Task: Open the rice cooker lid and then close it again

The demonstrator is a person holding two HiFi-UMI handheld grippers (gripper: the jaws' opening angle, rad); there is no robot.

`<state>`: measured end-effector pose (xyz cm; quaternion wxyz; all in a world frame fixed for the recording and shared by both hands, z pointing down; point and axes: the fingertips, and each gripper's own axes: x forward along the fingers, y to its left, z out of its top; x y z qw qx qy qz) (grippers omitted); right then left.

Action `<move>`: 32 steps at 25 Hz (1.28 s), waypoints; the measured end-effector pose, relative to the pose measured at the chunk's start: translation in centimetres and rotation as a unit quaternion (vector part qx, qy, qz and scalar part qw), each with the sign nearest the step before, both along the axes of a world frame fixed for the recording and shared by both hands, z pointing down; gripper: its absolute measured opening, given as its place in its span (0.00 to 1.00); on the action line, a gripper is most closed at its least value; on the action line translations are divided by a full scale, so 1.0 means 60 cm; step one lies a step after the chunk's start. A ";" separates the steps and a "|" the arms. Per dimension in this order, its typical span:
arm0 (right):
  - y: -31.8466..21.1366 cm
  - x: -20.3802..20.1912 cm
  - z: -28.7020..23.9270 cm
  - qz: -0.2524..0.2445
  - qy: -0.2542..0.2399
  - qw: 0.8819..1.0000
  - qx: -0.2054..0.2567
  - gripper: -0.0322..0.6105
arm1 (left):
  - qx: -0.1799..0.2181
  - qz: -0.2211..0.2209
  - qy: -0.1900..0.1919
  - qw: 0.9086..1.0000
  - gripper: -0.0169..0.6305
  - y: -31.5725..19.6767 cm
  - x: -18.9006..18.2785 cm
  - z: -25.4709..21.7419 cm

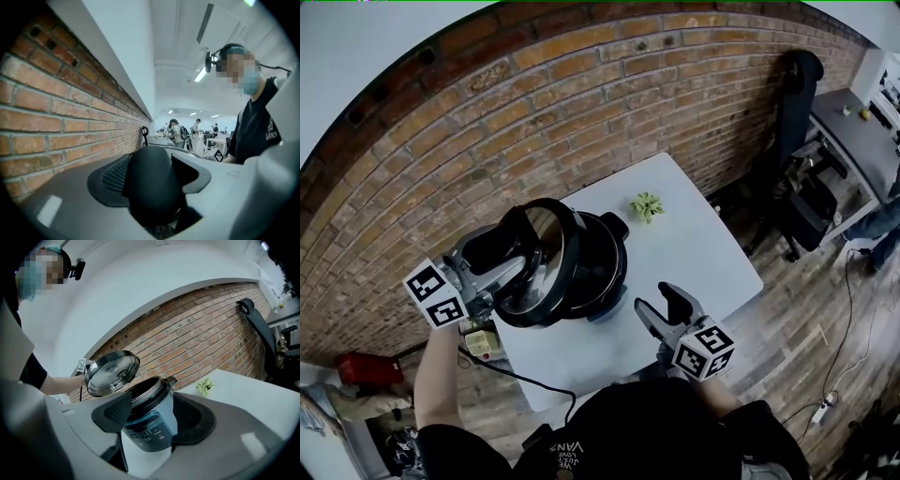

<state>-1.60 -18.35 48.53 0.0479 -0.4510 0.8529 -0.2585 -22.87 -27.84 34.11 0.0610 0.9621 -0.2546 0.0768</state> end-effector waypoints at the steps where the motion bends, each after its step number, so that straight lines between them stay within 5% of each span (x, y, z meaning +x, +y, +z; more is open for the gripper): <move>1: 0.004 -0.002 0.000 -0.001 -0.001 1.000 0.000 0.47 | -0.010 -0.011 0.009 1.000 0.46 0.007 -0.009 0.005; 6: 0.023 -0.018 -0.004 -0.009 -0.008 1.000 -0.001 0.47 | -0.047 -0.065 0.067 0.995 0.46 0.041 -0.057 0.036; 10: 0.040 -0.021 -0.007 -0.013 -0.006 1.000 0.001 0.47 | -0.069 -0.129 0.151 0.978 0.46 0.076 -0.121 0.055; 13: 0.053 -0.018 -0.009 -0.011 -0.008 1.000 0.002 0.47 | -0.083 -0.178 0.233 0.953 0.46 0.110 -0.171 0.065; 17: 0.073 -0.021 -0.010 -0.011 -0.012 1.000 0.002 0.47 | -0.098 -0.225 0.376 0.893 0.46 0.169 -0.232 0.082; 20: 0.087 -0.028 -0.011 -0.016 -0.011 1.000 0.004 0.47 | -0.090 -0.260 0.431 0.859 0.46 0.214 -0.272 0.098; 28: 0.134 -0.048 0.001 -0.028 -0.010 1.000 -0.006 0.47 | -0.088 -0.331 0.473 0.812 0.46 0.330 -0.333 0.171; 32: 0.149 -0.054 0.005 -0.031 -0.007 0.999 -0.008 0.47 | -0.093 -0.342 0.483 0.800 0.46 0.367 -0.338 0.197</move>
